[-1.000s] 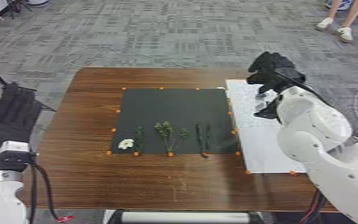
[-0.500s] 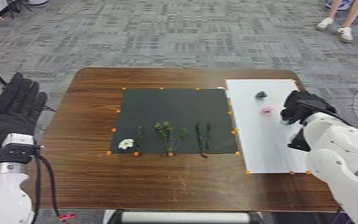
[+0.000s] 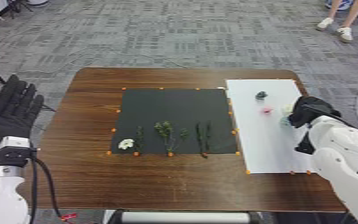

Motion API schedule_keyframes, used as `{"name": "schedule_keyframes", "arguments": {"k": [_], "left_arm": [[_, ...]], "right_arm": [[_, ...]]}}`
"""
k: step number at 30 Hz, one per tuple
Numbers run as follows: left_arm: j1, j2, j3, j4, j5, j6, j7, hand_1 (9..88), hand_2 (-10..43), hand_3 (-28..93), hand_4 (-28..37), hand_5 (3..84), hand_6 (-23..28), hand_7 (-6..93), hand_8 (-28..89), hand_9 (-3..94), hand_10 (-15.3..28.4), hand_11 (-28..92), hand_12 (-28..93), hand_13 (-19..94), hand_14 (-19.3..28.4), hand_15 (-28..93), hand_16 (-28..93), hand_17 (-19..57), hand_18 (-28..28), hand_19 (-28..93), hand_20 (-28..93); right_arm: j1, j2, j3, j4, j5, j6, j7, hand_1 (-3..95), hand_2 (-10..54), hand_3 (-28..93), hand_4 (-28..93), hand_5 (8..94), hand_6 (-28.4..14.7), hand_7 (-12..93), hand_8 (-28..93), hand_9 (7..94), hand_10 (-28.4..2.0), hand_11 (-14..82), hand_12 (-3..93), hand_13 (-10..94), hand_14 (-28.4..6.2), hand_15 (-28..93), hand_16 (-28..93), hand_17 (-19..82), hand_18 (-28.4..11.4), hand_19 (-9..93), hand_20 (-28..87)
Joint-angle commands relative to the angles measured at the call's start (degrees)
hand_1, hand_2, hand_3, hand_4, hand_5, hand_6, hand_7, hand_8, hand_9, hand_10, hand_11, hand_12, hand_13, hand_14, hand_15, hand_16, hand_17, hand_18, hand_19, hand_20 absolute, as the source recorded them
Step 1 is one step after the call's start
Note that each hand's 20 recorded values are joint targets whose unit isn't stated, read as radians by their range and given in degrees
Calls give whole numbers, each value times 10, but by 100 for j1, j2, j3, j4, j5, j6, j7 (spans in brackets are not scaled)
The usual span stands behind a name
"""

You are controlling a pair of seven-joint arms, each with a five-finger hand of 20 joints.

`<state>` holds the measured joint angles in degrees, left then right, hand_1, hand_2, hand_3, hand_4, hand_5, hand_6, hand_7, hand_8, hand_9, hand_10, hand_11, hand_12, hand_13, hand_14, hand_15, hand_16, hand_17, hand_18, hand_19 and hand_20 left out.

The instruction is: Arrange flowers

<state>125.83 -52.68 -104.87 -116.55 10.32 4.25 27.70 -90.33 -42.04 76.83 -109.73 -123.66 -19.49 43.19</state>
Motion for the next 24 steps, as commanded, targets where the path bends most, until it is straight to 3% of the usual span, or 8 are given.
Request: {"name": "schedule_keyframes", "arguments": {"k": [1,8,11,14,19,24], "left_arm": [[41,-39,58,-41,9,-3,57,226,132,742,-283,405,62,73,-77,288,106,126,82,219,77,120,-41,-28,88,164,103],[102,-73,8,-79,-14,70,55,226,132,741,-283,401,60,75,-77,273,102,123,84,216,82,123,-38,-30,91,167,104],[115,-101,-15,-98,13,112,5,227,132,741,-283,401,60,76,-78,273,102,124,85,216,83,125,-37,-30,91,169,105],[151,-128,-26,-99,-4,64,3,227,132,741,-283,401,60,78,-77,280,105,130,87,220,86,129,-36,-32,93,172,106],[157,-135,-38,-104,3,57,-13,226,132,742,-283,402,60,79,-78,282,107,131,86,221,86,132,-36,-33,95,174,107],[195,-215,-18,-107,13,12,-69,226,133,741,-283,404,62,80,-78,303,114,139,89,229,92,138,-35,-33,96,176,107]], "right_arm": [[381,-32,-225,342,13,-101,-51,433,-95,849,-283,526,-52,110,-98,509,-134,142,135,639,-123,751,306,268,-246,753,327],[375,-93,-301,501,103,-230,-15,440,-95,852,-283,526,-49,114,-100,516,-130,147,135,646,-117,752,304,271,-242,752,327],[325,-152,-235,481,200,-529,-1,450,-95,851,-283,536,-42,122,-102,539,-127,150,135,660,-111,756,304,276,-238,750,324],[271,-177,-256,468,171,-572,-19,452,-95,850,-283,544,-39,124,-104,549,-124,152,136,663,-109,757,307,277,-237,747,323],[225,-162,-429,526,30,-390,-49,453,-95,852,-283,558,-34,129,-106,568,-122,161,143,663,-108,756,310,278,-235,745,321],[198,-177,-631,599,-121,98,-1,466,-95,828,-283,597,-13,157,-115,618,-112,186,158,673,-102,755,312,291,-232,749,322]]}}
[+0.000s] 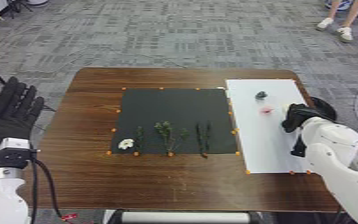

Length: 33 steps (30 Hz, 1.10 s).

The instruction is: Arrange flowers

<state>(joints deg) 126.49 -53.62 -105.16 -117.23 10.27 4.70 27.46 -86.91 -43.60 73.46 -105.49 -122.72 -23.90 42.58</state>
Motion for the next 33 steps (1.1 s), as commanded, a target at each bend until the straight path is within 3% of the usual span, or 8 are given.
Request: {"name": "schedule_keyframes", "arguments": {"k": [1,4,7,10,20,33], "left_arm": [[109,-115,25,-25,6,-15,-55,226,133,740,-283,405,62,80,-78,304,115,139,89,230,93,139,-35,-33,96,176,107],[150,-134,-13,-33,9,-20,-53,225,133,741,-283,406,62,80,-78,306,115,139,89,231,94,140,-35,-34,97,177,107],[183,-135,-59,-37,11,-27,-43,225,133,742,-283,405,62,80,-78,309,117,141,90,233,97,143,-34,-34,97,178,108],[221,-154,-88,-47,3,-26,-47,225,132,741,-283,405,62,80,-78,312,117,143,91,235,97,146,-34,-35,98,180,108],[332,-188,-155,-56,-47,-17,-38,222,130,740,-283,404,63,77,-78,311,119,139,91,235,101,153,-35,-36,101,180,107],[432,-154,-173,-61,-41,30,-112,222,131,738,-283,402,63,77,-77,307,118,137,94,233,103,155,-36,-36,101,180,107]], "right_arm": [[-164,-24,-305,177,-270,595,39,470,-95,822,-283,611,-8,166,-117,632,-110,194,161,679,-100,754,313,293,-231,751,322],[-189,-3,-341,182,-364,756,-79,486,-95,794,-283,678,10,221,-106,700,-101,210,194,693,-96,753,322,306,-228,756,328],[-232,20,-333,167,-444,855,-116,560,-95,665,-283,728,13,279,15,799,-67,100,331,704,-92,741,332,311,-224,753,333],[-277,27,-290,124,-463,911,-117,569,-95,668,-283,770,15,313,49,857,-64,91,388,711,-88,727,333,313,-222,752,337],[-330,137,-46,-451,-602,1472,-180,572,-95,712,-283,807,11,338,103,886,-72,90,410,730,-78,680,387,320,-225,753,341],[1462,-269,-1283,-831,86,2001,-969,569,-95,727,-283,809,9,328,135,887,-74,88,410,736,-70,647,410,321,-224,754,340]]}}
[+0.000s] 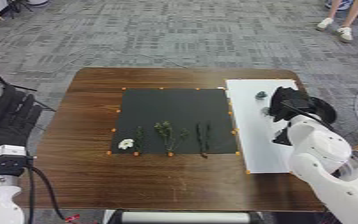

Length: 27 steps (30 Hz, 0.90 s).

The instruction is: Arrange flowers

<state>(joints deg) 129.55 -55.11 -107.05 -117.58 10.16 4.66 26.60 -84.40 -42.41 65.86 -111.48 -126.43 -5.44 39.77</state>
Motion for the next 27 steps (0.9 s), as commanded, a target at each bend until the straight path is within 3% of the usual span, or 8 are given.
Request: {"name": "schedule_keyframes", "arguments": {"k": [1,11,16,18,21,27], "left_arm": [[119,-2,20,-29,-36,40,-23,221,131,738,-283,402,63,77,-77,307,119,137,94,233,103,155,-36,-36,101,180,107],[-3,29,118,-8,-21,64,-52,221,131,738,-283,402,63,76,-76,305,120,137,94,232,103,155,-36,-36,101,179,107],[-14,46,158,-6,-120,71,-30,221,131,737,-283,402,64,76,-76,305,120,137,94,232,103,154,-36,-36,101,179,107],[-32,58,149,4,-103,77,-41,221,131,737,-283,402,64,76,-76,304,120,138,95,231,103,154,-35,-37,101,180,108],[-58,70,130,69,-125,94,-46,220,131,738,-283,402,64,76,-76,304,121,139,94,231,104,156,-35,-37,101,180,108],[39,35,73,117,-256,90,-19,219,132,735,-283,402,63,76,-76,303,121,137,94,231,103,155,-36,-37,101,180,107]], "right_arm": [[1388,-474,-671,-182,469,160,-783,569,-95,727,-283,808,9,329,137,887,-73,88,410,736,-70,645,412,319,-222,753,339],[2778,-1463,-2045,693,456,101,-1446,562,-95,736,-283,803,12,340,130,886,-69,88,410,734,-67,636,422,312,-219,748,341],[3085,-1912,-2543,1119,400,300,-1502,559,-95,738,-283,801,13,347,125,884,-66,89,410,734,-67,636,424,310,-218,747,343],[3201,-2001,-2805,1271,297,304,-1519,559,-95,737,-283,802,13,348,121,885,-66,89,410,734,-67,639,424,309,-218,747,346],[3322,-2191,-3121,1546,334,281,-1403,558,-95,740,-283,799,15,353,120,884,-65,90,410,735,-68,644,425,309,-218,747,348],[3512,-2566,-3582,2070,118,122,-1622,556,-95,741,-283,794,14,360,111,884,-65,91,410,733,-69,650,424,307,-217,747,353]]}}
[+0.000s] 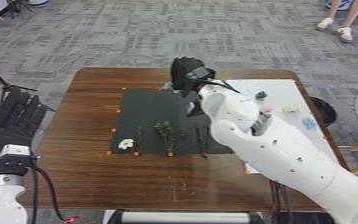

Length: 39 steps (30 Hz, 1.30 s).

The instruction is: Arrange flowers

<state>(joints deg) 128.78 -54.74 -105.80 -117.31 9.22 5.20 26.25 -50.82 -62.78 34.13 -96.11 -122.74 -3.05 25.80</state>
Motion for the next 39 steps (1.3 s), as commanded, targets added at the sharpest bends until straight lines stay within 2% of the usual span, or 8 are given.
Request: {"name": "schedule_keyframes", "arguments": {"k": [1,7,8,12,13,16,17,39], "left_arm": [[123,1,-55,99,-195,58,25,214,137,731,-283,402,63,76,-76,303,121,137,94,230,103,153,-36,-37,101,180,107],[102,-4,7,257,-334,189,13,236,172,606,-283,402,63,74,-76,304,122,134,94,230,103,150,-33,-37,100,175,109],[467,-16,-103,60,-380,122,156,262,177,550,-283,402,63,73,-76,304,123,133,94,230,104,149,-33,-38,100,174,109],[624,-36,-175,-22,-417,73,203,351,192,349,-283,401,64,69,-74,305,124,131,95,230,105,149,-32,-38,100,172,111],[206,14,-17,193,-380,173,80,363,195,311,-283,402,64,69,-73,305,125,131,95,230,105,149,-32,-38,101,172,111],[144,70,-1,215,-346,192,45,355,193,325,-283,402,64,68,-73,305,125,131,96,230,106,151,-31,-38,101,172,111],[8,88,54,302,-355,201,18,356,193,324,-283,402,64,68,-73,305,125,131,96,230,106,151,-32,-39,100,173,111],[-121,316,55,280,-383,68,143,383,198,254,-283,401,65,65,-72,307,125,127,98,229,107,148,-30,-38,100,171,112]], "right_arm": [[193,-586,-487,601,-288,-79,-236,556,-95,740,-283,793,14,364,112,884,-65,91,411,733,-70,651,424,307,-217,746,353],[164,-874,-551,899,-488,75,-328,554,-95,740,-283,788,16,372,104,882,-64,92,411,732,-70,655,423,306,-216,745,355],[155,-675,-777,586,-429,151,-132,554,-95,740,-283,787,15,373,104,882,-64,92,411,732,-71,656,423,306,-216,745,356],[251,-656,-1092,590,-479,207,-83,552,-95,742,-283,785,16,377,101,880,-64,92,411,730,-72,662,423,306,-216,745,357],[268,-874,-927,999,-577,163,-364,551,-95,743,-283,783,17,380,103,879,-63,92,412,730,-73,664,423,305,-216,745,358],[300,-965,-990,1137,-669,210,-460,547,-95,743,-283,781,18,383,106,878,-64,94,413,729,-75,668,420,305,-215,745,359],[340,-1060,-984,1302,-694,224,-576,547,-95,743,-283,780,18,383,106,878,-64,94,413,729,-75,669,420,305,-215,745,359],[813,-1314,-1731,1664,-1124,685,-557,539,-95,747,-283,766,17,397,101,872,-65,98,414,723,-76,687,406,303,-214,744,362]]}}
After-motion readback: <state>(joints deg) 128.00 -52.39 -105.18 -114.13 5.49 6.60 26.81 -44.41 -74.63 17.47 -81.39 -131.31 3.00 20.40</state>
